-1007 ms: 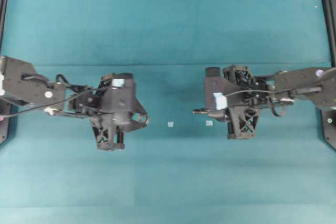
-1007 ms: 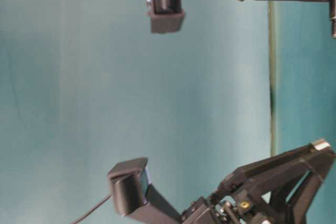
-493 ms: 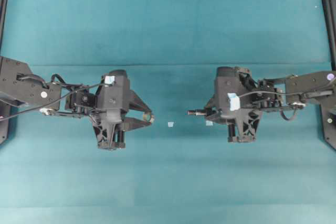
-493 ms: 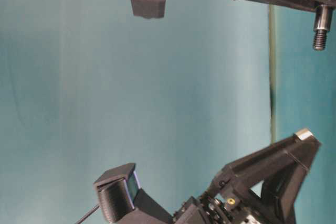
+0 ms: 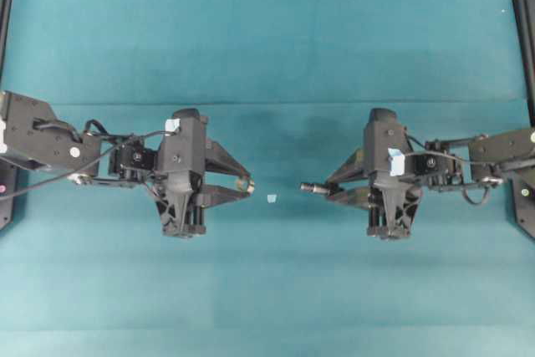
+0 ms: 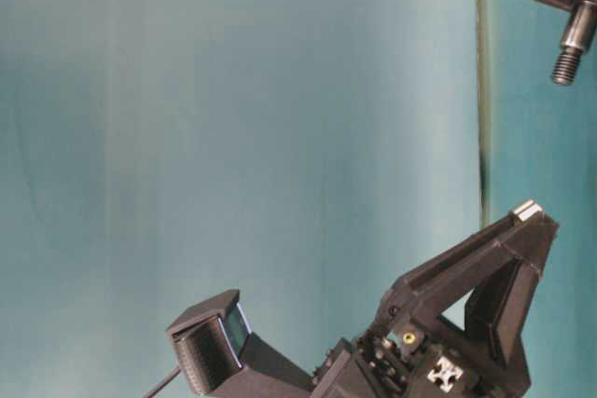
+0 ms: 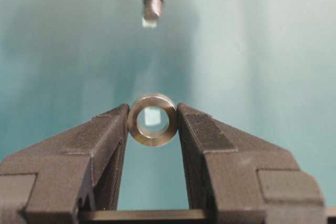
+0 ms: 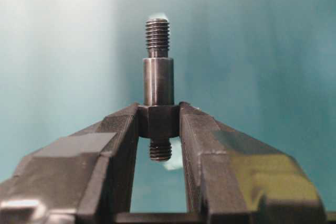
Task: Insert the washer onto the shaft with both hands.
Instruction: 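Lift both objects and bring the washer toward the shaft's upper thread, then align the washer hole with the shaft tip and push it on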
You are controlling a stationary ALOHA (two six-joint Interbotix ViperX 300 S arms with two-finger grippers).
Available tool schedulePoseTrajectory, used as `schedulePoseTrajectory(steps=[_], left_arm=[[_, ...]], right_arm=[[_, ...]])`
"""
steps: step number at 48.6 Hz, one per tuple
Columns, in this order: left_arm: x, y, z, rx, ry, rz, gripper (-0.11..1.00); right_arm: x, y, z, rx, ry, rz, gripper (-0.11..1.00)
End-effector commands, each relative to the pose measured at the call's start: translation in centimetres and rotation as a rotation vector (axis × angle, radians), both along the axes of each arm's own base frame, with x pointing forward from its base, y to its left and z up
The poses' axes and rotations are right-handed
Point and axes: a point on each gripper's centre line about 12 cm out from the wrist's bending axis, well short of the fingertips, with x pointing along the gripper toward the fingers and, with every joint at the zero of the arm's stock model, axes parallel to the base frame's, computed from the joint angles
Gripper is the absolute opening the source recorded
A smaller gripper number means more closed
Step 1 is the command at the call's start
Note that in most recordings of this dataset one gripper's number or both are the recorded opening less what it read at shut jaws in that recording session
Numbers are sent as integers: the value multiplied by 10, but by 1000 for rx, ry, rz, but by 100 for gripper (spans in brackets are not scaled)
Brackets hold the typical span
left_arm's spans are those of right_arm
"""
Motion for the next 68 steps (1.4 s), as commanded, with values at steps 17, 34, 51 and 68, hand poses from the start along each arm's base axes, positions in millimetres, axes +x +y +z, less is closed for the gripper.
schedulePoseTrajectory(steps=[17, 34, 51, 68], left_arm=[[13, -1, 8, -33, -101, 12, 37], [19, -8, 1, -67, -121, 10, 37], [23, -8, 3, -78, -150, 14, 37], [27, -9, 1, -128, -183, 31, 37]], right_arm=[[16, 9, -1, 10, -61, 19, 0], [18, 9, -4, 12, -79, 16, 0], [23, 10, -4, 13, -113, 17, 0], [29, 9, -3, 13, -138, 15, 0]])
